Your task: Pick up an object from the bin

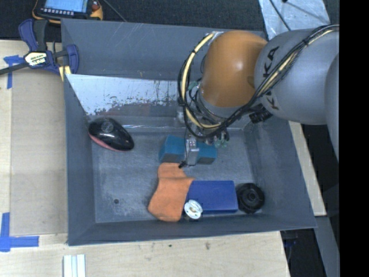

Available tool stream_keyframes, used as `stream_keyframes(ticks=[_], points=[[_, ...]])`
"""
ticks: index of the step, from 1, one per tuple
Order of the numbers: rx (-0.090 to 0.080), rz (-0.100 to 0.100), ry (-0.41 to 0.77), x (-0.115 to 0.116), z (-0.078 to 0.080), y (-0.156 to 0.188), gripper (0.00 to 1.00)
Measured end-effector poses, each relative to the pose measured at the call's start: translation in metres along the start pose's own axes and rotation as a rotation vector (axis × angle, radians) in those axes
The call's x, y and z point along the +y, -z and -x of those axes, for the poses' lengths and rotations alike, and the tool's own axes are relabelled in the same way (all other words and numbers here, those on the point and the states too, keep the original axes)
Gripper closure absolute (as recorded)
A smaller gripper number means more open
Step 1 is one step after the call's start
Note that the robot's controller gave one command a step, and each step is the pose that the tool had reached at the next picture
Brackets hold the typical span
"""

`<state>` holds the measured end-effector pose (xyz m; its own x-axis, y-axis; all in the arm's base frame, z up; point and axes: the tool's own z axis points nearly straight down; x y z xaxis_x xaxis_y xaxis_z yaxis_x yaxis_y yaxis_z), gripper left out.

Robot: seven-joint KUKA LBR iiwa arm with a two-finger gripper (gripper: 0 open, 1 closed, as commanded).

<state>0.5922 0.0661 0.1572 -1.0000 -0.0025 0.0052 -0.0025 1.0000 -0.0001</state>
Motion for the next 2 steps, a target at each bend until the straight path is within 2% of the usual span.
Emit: stream_keyframes(ticks=[1,2], points=[[-0.008,0.001,-0.001,0.000,0.002,0.005,0.00],[-0.014,0.000,0.068,0.003,0.009,-0.012,0.00]])
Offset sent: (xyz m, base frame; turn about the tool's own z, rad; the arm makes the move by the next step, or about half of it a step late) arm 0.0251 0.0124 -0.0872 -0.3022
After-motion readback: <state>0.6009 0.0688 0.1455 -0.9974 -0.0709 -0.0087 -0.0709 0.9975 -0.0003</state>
